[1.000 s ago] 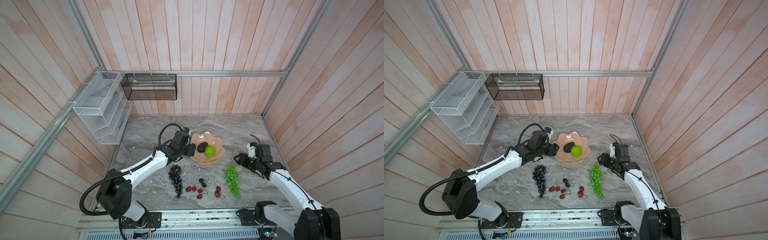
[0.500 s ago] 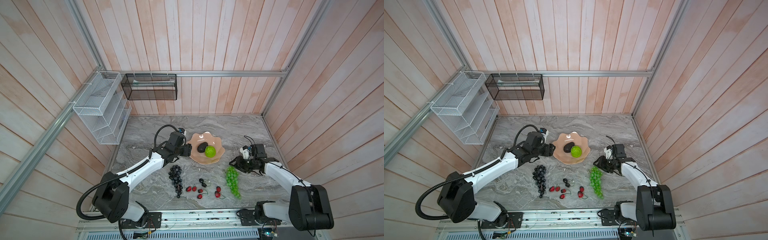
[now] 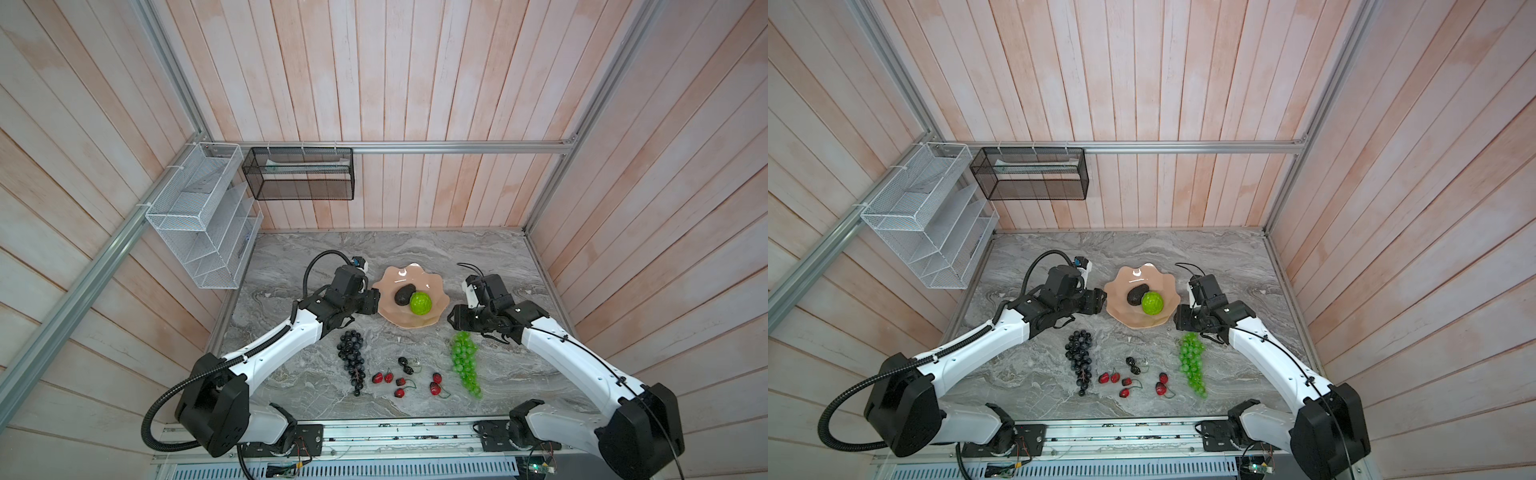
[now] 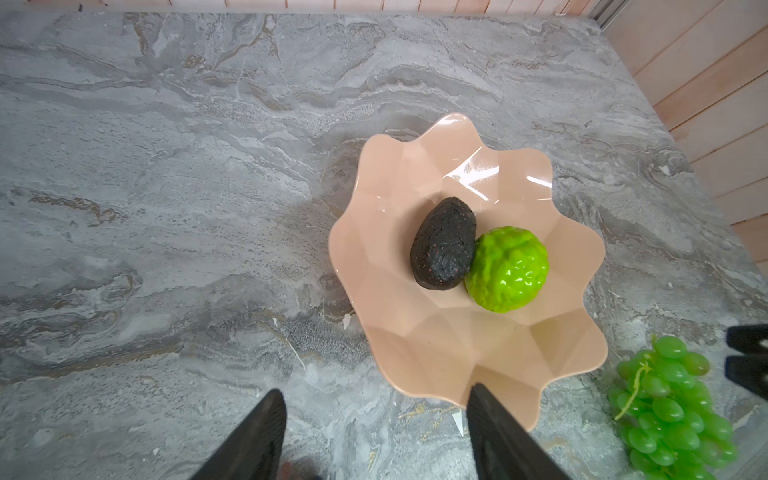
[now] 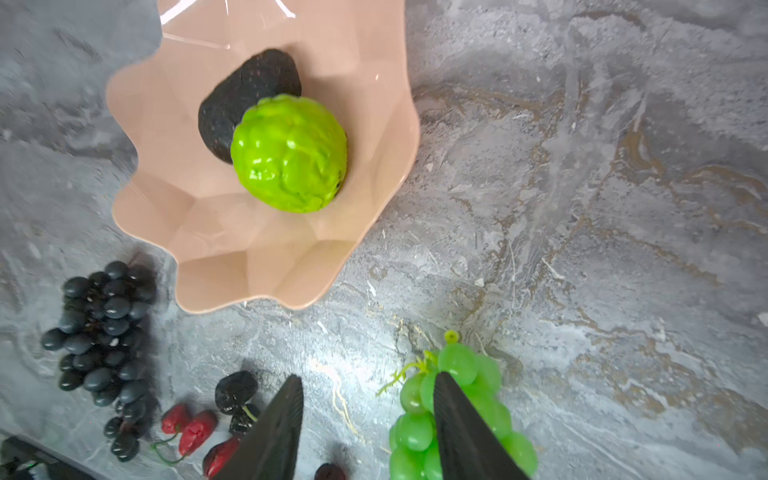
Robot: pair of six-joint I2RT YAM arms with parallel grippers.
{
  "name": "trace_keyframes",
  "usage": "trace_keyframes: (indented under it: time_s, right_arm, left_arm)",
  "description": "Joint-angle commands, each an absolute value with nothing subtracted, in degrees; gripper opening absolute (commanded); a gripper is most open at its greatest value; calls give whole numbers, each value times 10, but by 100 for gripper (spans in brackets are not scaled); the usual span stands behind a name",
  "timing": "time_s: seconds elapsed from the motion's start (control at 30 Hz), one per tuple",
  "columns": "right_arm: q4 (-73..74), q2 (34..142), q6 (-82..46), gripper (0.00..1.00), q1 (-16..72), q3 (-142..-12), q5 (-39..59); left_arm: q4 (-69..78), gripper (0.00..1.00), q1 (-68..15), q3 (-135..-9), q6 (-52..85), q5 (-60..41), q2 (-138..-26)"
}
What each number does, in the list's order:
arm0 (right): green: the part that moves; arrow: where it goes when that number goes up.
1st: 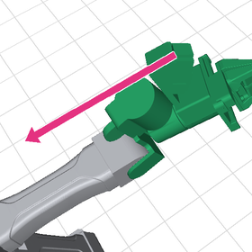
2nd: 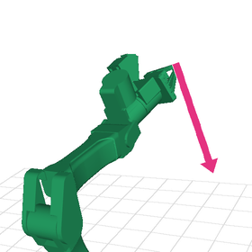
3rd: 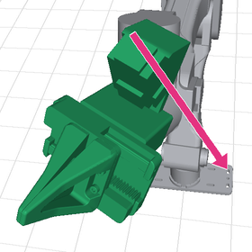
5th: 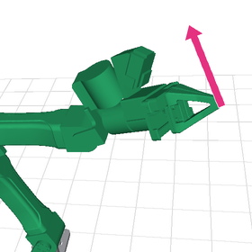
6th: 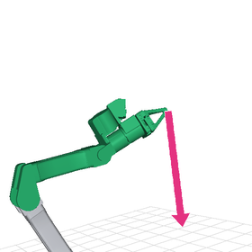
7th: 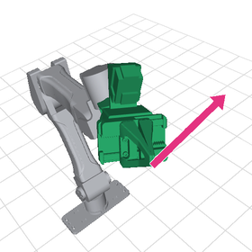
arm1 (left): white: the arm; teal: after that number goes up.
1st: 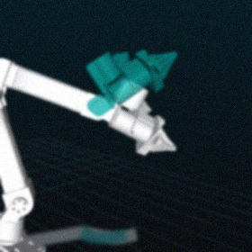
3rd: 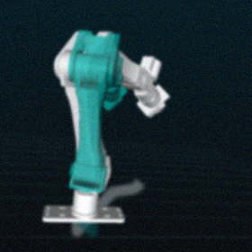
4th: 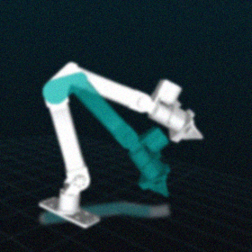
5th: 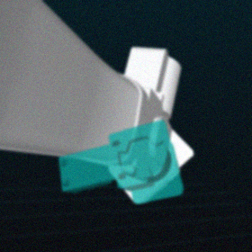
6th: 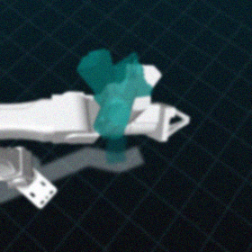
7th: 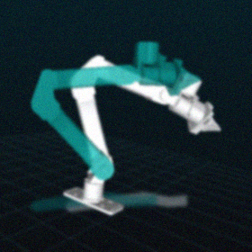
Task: Place and organize the fake fruits in the fruit bowl
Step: 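Lower the right gripper onto the green grape bunch and close on it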
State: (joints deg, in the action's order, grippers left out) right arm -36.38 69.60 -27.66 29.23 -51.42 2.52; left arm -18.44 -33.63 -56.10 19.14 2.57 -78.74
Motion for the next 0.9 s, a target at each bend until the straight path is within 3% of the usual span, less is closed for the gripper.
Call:
trace_keyframes:
  time_s: [0.0,0.17,0.4,0.87]
  right_arm:
    - [-474,737,-305,50,362,-542,-117]
    - [-530,783,-342,47,459,-572,-203]
    - [-573,888,-345,40,526,-617,-281]
    - [-590,956,-338,35,531,-626,-356]
  left_arm:
    - [-190,71,-328,-534,199,46,-758]
    - [-187,71,-318,-512,212,42,-736]
    - [-186,71,-303,-498,211,36,-719]
    - [-172,72,-284,-488,213,18,-709]
